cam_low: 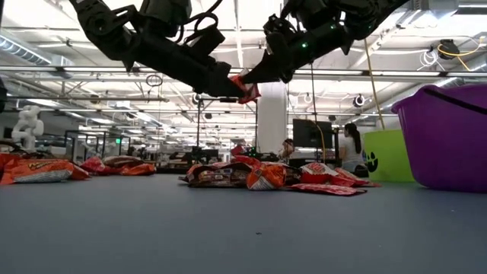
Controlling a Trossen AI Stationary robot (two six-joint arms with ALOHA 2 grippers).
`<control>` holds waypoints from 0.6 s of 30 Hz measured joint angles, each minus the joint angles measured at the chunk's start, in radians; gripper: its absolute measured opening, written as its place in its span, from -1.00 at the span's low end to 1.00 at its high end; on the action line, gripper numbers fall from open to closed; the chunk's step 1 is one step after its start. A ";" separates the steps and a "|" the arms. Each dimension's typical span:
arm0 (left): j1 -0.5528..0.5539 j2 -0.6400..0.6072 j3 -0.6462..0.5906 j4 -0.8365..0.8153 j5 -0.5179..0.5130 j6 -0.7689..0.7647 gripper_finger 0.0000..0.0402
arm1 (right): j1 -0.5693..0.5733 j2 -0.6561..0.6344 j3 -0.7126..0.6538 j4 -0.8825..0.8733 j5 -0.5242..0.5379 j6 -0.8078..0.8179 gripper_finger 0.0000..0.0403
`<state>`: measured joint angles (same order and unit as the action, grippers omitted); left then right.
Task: Organize candy in baskets
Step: Put the orange chocolate bar into the green bucket
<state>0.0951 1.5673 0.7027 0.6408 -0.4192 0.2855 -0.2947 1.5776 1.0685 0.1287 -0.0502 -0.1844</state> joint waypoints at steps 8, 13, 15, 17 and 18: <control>-0.013 0.000 0.001 -0.080 0.008 -0.032 -0.28 | 0.000 -0.060 0.102 -0.280 0.162 -0.050 -0.93; -0.013 0.000 0.000 -0.168 0.025 -0.107 -0.06 | -0.002 -0.124 0.152 -0.536 0.336 -0.028 -0.93; -0.013 0.000 0.000 -0.189 0.025 -0.123 -0.03 | -0.008 -0.153 0.154 -0.651 0.401 0.002 -0.93; -0.013 0.000 0.000 -0.196 0.025 -0.124 -0.03 | -0.021 -0.182 0.155 -0.725 0.454 0.040 -0.93; -0.013 0.000 0.000 -0.197 0.026 -0.124 -0.02 | -0.030 -0.198 0.155 -0.777 0.479 0.059 -0.93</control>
<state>0.0826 1.5673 0.7029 0.4438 -0.3934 0.1616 -0.3249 1.3799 1.2231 -0.6486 0.4286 -0.1257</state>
